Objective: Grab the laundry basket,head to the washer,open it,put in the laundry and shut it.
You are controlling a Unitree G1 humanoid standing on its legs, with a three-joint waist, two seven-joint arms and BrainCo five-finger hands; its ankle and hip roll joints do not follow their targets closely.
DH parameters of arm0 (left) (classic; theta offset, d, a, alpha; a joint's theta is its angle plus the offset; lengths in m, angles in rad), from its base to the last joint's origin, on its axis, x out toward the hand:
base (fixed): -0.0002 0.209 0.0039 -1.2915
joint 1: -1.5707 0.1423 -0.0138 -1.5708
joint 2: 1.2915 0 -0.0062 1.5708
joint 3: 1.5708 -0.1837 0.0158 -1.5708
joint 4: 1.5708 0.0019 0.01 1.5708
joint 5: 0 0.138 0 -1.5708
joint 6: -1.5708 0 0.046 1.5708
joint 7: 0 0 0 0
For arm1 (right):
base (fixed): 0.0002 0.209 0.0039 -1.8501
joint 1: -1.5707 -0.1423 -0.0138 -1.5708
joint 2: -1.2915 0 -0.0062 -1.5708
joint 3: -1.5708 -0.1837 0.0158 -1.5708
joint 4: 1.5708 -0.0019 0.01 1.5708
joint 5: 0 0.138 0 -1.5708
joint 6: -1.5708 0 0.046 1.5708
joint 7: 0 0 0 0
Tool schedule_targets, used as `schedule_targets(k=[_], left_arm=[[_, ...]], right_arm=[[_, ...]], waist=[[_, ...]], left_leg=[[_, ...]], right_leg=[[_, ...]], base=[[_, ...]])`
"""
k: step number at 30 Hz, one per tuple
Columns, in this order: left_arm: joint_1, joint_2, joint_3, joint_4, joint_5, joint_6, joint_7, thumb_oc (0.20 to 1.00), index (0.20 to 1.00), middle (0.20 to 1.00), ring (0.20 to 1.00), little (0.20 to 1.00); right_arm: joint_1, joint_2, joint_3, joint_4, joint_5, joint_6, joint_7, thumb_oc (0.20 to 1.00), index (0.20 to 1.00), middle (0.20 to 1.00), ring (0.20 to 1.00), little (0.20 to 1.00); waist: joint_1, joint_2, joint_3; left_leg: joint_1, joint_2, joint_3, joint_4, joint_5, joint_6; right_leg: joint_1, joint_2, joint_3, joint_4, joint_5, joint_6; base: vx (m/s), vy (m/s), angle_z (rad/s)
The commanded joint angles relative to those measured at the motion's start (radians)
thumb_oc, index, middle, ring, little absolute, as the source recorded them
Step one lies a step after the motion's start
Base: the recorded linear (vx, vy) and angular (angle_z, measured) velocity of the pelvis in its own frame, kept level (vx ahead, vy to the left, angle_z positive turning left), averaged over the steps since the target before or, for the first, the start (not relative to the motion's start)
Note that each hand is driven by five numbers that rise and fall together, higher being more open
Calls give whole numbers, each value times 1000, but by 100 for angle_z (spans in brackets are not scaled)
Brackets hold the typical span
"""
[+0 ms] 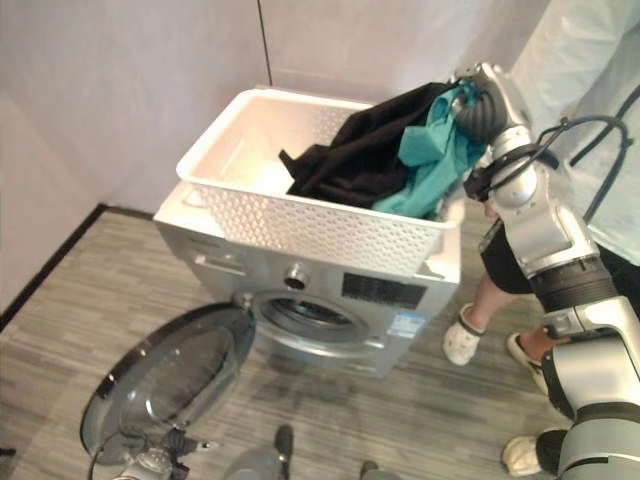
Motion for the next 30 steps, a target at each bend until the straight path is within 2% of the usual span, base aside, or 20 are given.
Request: schedule_targets(k=[1,5,9,12,14,15,16,17,18,19,20,21,22,23,24,25,26,27,30], left_arm=[[45,21,6,30,28,-17,1,1000,1000,1000,1000,1000],[64,29,22,34,41,-20,3,1000,1000,1000,1000,1000],[73,25,27,44,52,-18,-2,1000,1000,1000,1000,1000],[78,16,18,53,71,-18,-6,1000,1000,1000,1000,1000],[79,10,1,56,88,-19,-12,1000,1000,1000,1000,1000],[82,8,-2,55,90,-21,-15,1000,1000,1000,1000,1000],[91,7,-3,47,90,-25,-17,1000,1000,1000,1000,1000],[92,7,-2,46,89,-23,-17,1000,1000,1000,1000,1000],[92,9,3,46,84,-21,-12,1000,1000,1000,1000,1000],[93,10,8,43,81,-20,-12,1000,1000,1000,1000,1000],[92,14,14,44,79,-18,-11,1000,1000,1000,1000,1000],[92,14,14,44,79,-18,-11,1000,1000,1000,1000,1000],[78,22,18,48,67,-17,-10,1000,1000,1000,1000,1000],[72,27,15,43,64,-18,-10,1000,1000,1000,1000,1000],[67,31,18,36,59,-18,-8,1000,1000,1000,1000,1000],[64,34,22,22,50,-22,-3,1000,1000,1000,1000,1000],[63,33,23,22,50,-22,-3,1000,1000,1000,1000,1000],[56,33,19,21,48,-26,-2,1000,1000,1000,1000,1000],[72,45,13,-36,24,-38,4,1000,1000,1000,1000,1000]], right_arm=[[-45,6,-32,-9,-7,-49,-27,200,200,200,200,200],[-58,19,-23,-4,-24,-54,-29,200,200,200,200,200],[-58,34,-34,-9,-23,-53,-40,200,200,200,200,200],[-46,42,-58,-23,-17,-57,-55,200,200,200,200,200],[-46,46,-63,-22,-9,-59,-60,200,200,200,200,200],[-48,48,-66,-23,-1,-60,-63,200,200,200,200,200],[-58,54,-66,-28,11,-60,-67,200,200,200,200,200],[-70,65,-62,-27,17,-60,-69,200,200,200,200,200],[-88,91,-60,-29,50,-67,-80,200,200,200,200,200],[-96,100,-61,-29,73,-73,-80,200,200,200,200,200],[-103,104,-61,-25,98,-80,-79,200,200,200,200,200],[-104,104,-61,-25,98,-80,-79,200,200,200,200,200],[-122,126,-65,-23,150,-95,-89,200,200,200,200,200],[-133,134,-59,-35,163,-103,-92,200,200,200,200,200],[-144,135,-56,-44,168,-105,-102,200,200,200,200,200],[-168,126,-54,-47,182,-105,-112,200,200,200,200,200],[-172,126,-52,-44,183,-106,-112,200,200,200,200,200],[-189,127,-48,-33,191,-106,-117,200,200,200,200,200],[-261,123,-35,10,234,-111,-142,200,200,200,200,200]], waist=[[51,-37,-81],[64,-44,-82],[68,-43,-87],[63,-44,-92],[64,-43,-96],[64,-42,-99],[70,-43,-102],[77,-42,-102],[87,-32,-97],[87,-30,-97],[76,-27,-95],[76,-28,-95],[61,-24,-91],[57,-25,-90],[58,-27,-89],[55,-30,-95],[54,-29,-91],[51,-29,-92],[67,-28,-113]], left_leg=[[-115,24,10,203,-109,-19],[-99,21,54,196,-118,-4],[-68,20,79,152,-130,10],[-35,2,82,107,-125,20],[-10,-7,84,59,-104,22],[0,-13,85,35,-108,25],[16,-20,91,7,-98,26],[28,-19,103,-17,-90,28],[52,-11,121,-47,-86,27],[57,-15,127,-70,-73,31],[76,-15,121,-97,-66,32],[75,-16,122,-101,-59,31],[95,-11,118,-128,-39,34],[92,-16,115,-130,-29,35],[92,-19,115,-126,-29,32],[100,-20,103,-123,-35,28],[104,-20,102,-123,-36,28],[112,-17,100,-128,-36,25],[128,-10,97,-136,-38,14]], right_leg=[[15,-81,34,17,82,113],[-14,-111,29,-2,181,139],[-28,-135,0,-15,231,154],[-31,-155,-7,-12,289,163],[-31,-168,-15,-18,337,170],[-37,-179,-28,-18,358,173],[-50,-199,-63,-14,403,182],[-59,-210,-103,-11,419,186],[-62,-207,-177,-4,398,186],[-68,-189,-199,-3,368,181],[-73,-143,-176,6,320,171],[-77,-143,-176,6,322,170],[-100,-41,-154,20,198,137],[-114,-9,-146,25,173,124],[-114,-4,-153,26,152,118],[-87,4,-131,-7,118,108],[-81,5,-132,-10,118,108],[-83,20,-99,-18,112,101],[-51,17,-106,-73,128,105]], base=[[73,204,-41],[29,141,-37],[11,109,-22],[18,87,-25],[-16,69,-16],[-34,86,-15],[-41,96,-11],[-41,127,-18],[-63,144,-33],[-34,137,-53],[-30,73,-79],[-1,98,-64],[-42,92,-34],[-50,103,2],[-29,14,12],[2,-7,13],[31,-32,25],[19,-56,29],[37,-66,14]])
